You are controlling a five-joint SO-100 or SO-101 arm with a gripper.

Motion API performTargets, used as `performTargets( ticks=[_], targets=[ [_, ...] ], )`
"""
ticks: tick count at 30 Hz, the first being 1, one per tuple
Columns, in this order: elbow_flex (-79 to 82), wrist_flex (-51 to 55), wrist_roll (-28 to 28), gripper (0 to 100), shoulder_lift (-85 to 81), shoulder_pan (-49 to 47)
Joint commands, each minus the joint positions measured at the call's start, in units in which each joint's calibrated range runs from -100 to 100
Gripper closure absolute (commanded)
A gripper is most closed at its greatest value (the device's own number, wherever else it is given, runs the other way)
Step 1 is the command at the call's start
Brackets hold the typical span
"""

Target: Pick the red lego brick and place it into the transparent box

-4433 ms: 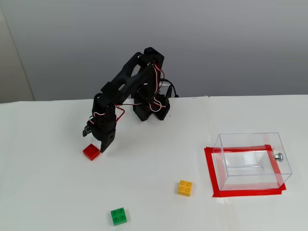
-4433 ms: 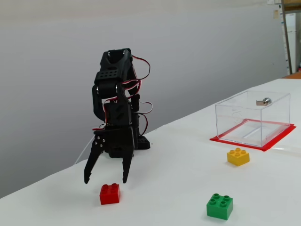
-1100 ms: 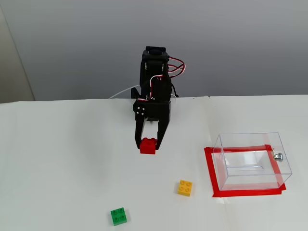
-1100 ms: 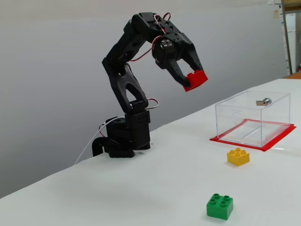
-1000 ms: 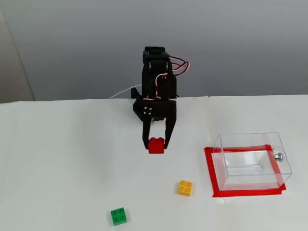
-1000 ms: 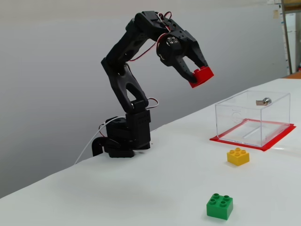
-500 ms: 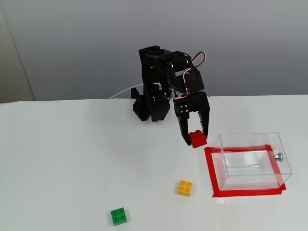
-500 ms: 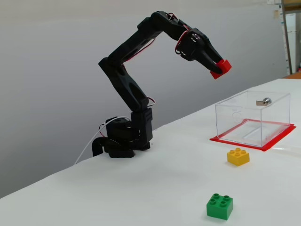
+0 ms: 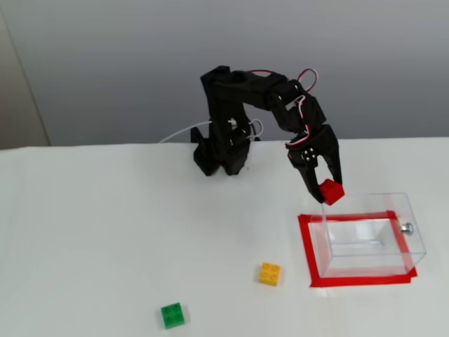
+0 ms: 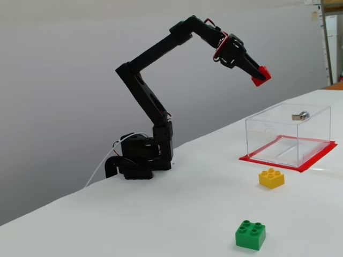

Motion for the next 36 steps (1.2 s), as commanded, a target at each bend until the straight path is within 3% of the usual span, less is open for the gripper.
performTargets(
  ticks=[1, 16, 36],
  targets=[
    [-2.23, -2.82, 0.3, 90, 2.54, -0.94],
    [-2.32, -12.31, 0.36, 90, 10.43, -9.89],
    [-9.46, -12.39, 0.3, 90, 20.19, -12.55]
  ],
)
